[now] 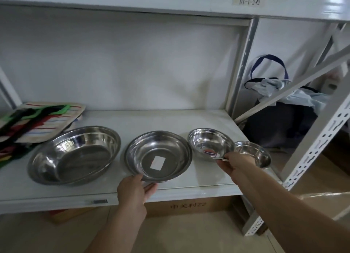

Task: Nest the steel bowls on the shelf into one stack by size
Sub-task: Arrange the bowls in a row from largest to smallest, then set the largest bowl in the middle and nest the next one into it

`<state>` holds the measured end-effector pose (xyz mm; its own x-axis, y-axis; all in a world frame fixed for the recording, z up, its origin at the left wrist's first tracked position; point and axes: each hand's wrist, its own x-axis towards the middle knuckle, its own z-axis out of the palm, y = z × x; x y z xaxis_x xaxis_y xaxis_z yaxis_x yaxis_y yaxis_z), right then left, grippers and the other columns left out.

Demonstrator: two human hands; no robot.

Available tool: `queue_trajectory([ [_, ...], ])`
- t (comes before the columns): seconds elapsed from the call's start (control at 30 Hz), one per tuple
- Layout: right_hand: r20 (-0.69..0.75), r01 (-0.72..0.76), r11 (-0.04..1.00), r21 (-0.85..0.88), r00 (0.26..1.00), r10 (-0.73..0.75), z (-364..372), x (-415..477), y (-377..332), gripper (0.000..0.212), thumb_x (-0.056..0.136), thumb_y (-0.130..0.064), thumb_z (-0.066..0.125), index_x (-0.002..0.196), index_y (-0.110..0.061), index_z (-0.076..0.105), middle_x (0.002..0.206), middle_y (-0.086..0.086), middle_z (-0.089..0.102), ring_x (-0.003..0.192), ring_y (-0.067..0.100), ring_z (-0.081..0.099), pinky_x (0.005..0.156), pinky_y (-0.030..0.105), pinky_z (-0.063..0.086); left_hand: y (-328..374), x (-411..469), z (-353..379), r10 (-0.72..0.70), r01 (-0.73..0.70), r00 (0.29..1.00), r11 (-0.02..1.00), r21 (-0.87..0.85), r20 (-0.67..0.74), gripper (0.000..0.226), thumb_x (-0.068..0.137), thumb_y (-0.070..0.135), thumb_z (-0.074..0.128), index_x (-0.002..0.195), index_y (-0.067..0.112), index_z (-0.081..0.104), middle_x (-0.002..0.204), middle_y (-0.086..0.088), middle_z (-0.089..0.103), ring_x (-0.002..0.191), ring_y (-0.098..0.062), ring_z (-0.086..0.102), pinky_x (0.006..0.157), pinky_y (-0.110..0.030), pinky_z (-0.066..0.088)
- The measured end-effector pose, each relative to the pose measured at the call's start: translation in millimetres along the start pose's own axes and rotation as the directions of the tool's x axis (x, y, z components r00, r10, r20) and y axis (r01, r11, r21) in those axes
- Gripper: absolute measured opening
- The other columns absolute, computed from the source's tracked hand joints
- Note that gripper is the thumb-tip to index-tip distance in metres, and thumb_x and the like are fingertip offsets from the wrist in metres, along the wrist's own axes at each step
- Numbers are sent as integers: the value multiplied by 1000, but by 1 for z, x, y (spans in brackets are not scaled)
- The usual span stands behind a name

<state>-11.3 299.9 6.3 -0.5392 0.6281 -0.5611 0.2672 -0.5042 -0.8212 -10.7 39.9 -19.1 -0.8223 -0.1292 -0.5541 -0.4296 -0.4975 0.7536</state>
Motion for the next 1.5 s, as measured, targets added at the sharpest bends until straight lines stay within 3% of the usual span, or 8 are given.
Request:
queue_trajectory([
  [0.23, -45, -2, 1000, -13, 999, 1, 12, -2, 16, 21, 87, 14, 64, 105, 4, 61, 84, 19, 69, 67, 28, 71, 59, 39, 65, 10, 11, -19, 60, -60, 998, 998, 25, 2, 15, 99, 6, 54, 112, 2, 59, 105, -20, 69, 90, -33, 71, 76, -39, 59],
  [0.47, -50, -19, 1000, 7, 999, 19, 21, -7, 34, 11, 91, 2, 68, 87, -2, 59, 96, 18, 71, 69, 25, 71, 91, 42, 62, 37, 20, -53, 10, -4, 993, 999, 50, -122, 47, 90, 41, 68, 117, 6, 54, 111, -16, 58, 88, -36, 69, 72, -46, 60],
  [0.6, -25, -20, 1000, -3, 1000, 20, 27, -18, 55, 21, 93, -15, 71, 93, 3, 60, 86, 19, 68, 67, 28, 69, 81, 44, 65, 67, 30, -83, 55, -67, 978, 996, -53, -202, 47, 91, 50, 62, 117, 12, 52, 104, -14, 61, 88, -34, 70, 84, -48, 60],
  [0.77, 206, -11, 990, -139, 978, 40, 55, -50, 79, 28, 91, -21, 73, 96, 6, 63, 83, 23, 69, 69, 32, 69, 64, 40, 63, 84, 40, -102, 78, -108, 981, 980, -169, -178, 39, 104, 20, 46, 136, -1, 48, 96, -16, 65, 78, -29, 68, 82, -45, 61],
  [1.0, 270, 50, 983, -174, 963, -1, 91, -68, 98, 6, 81, 7, 73, 83, 9, 68, 59, 17, 70, 55, 27, 67, 85, 49, 63, 95, 51, -119, 89, -118, 986, 971, -207, -144, 40, 105, 13, 43, 142, -3, 42, 124, -25, 60, 113, -38, 65, 92, -46, 54],
  [1.13, 306, 47, 983, -177, 952, 9, 101, -69, 106, 19, 82, 5, 73, 96, 17, 69, 69, 20, 74, 59, 27, 71, 87, 51, 63, 104, 58, -126, 100, -134, 983, 964, -228, -156, 38, 105, 14, 43, 139, -3, 45, 111, -19, 63, 100, -34, 68, 89, -44, 55],
  [1.23, 330, 25, 987, -159, 944, 29, 102, -70, 110, 25, 86, -1, 75, 103, 16, 70, 71, 19, 76, 55, 24, 73, 81, 45, 65, 107, 63, -130, 110, -150, 977, 963, -222, -184, 39, 105, 14, 42, 142, -1, 43, 130, -21, 58, 99, -33, 68, 87, -42, 54],
  [1.5, 56, -29, 987, 159, 998, 20, 68, -35, 67, 30, 90, -18, 72, 109, 3, 63, 78, 18, 64, 65, 25, 63, 56, 36, 64, 99, 55, -131, 134, -167, 967, 976, -142, -217, 44, 101, 37, 52, 133, 7, 49, 117, -14, 61, 88, -29, 69, 68, -42, 64],
])
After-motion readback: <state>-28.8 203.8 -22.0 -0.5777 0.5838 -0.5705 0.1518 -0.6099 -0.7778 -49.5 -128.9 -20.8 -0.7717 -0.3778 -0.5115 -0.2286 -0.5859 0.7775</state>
